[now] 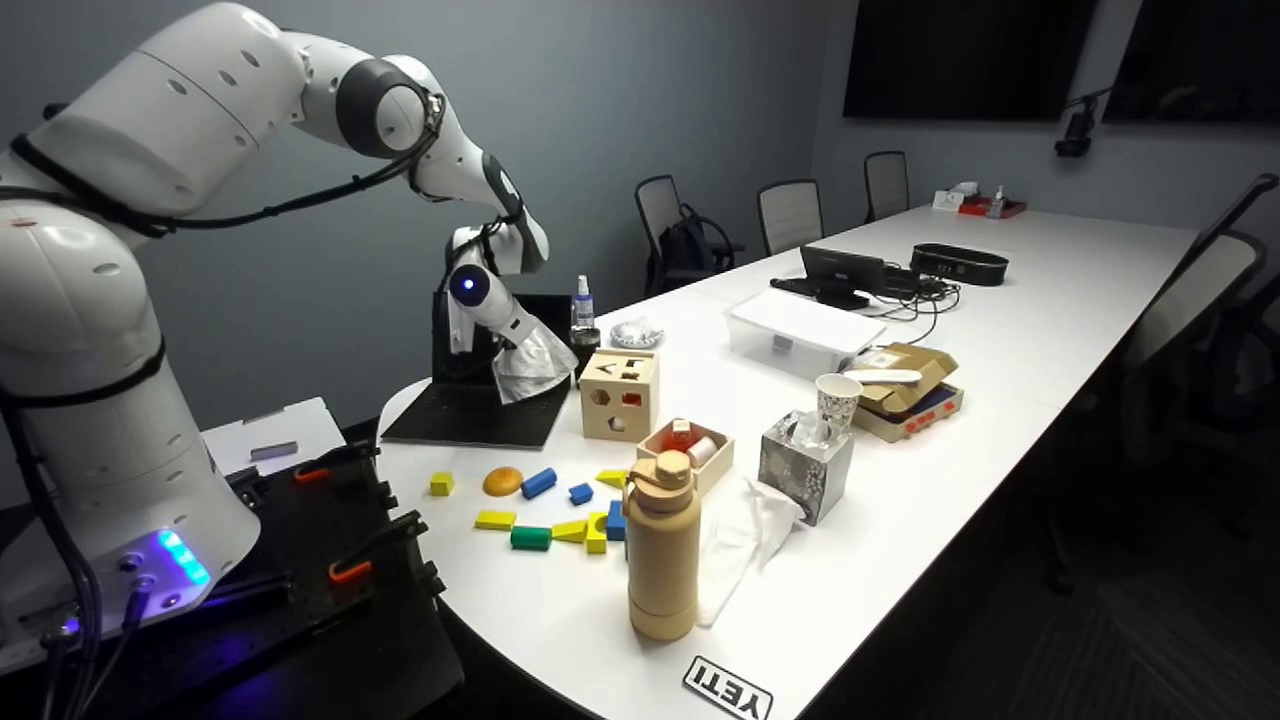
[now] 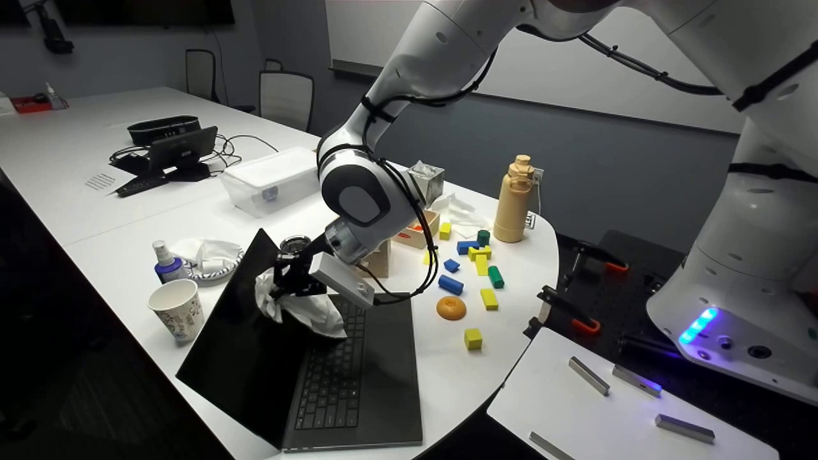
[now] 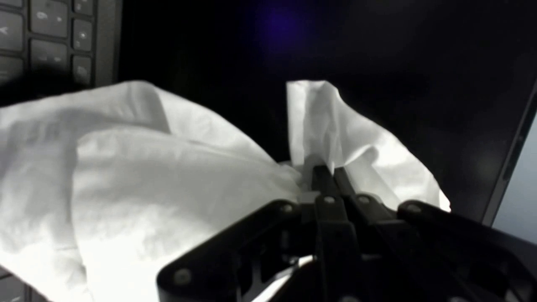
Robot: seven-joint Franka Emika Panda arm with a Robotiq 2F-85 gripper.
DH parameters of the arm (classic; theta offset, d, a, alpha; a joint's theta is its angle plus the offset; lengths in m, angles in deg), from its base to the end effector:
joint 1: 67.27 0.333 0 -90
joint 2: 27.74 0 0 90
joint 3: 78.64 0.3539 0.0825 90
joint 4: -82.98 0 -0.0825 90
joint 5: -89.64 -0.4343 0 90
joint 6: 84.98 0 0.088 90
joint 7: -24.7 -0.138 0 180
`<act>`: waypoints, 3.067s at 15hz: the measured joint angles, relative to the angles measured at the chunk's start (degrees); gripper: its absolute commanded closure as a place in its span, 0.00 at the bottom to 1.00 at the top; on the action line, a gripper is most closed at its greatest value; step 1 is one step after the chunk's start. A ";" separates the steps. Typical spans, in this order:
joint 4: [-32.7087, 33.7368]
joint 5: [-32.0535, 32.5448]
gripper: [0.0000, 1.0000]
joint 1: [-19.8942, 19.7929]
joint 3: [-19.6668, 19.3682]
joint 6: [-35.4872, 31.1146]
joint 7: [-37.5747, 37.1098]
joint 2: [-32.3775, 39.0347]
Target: Use one white napkin to wipe the laptop.
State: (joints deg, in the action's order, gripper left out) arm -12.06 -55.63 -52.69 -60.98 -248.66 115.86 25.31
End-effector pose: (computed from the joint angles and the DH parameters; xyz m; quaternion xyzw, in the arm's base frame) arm 0.6019 0.3427 0.0206 -0.8645 0.2472 -0.1828 0.3976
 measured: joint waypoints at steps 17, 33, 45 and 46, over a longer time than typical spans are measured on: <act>-0.78 15.95 1.00 9.38 -0.30 -2.89 -7.00 -0.70; -0.16 -4.01 1.00 46.59 -47.62 -7.50 -40.18 -3.96; -24.96 2.65 1.00 69.16 -70.08 -13.72 -71.95 -9.56; -26.84 4.90 1.00 69.26 -71.32 -13.75 -73.44 -10.73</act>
State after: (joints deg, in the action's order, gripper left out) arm -38.90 -50.73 16.57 -132.30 -262.41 42.42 14.58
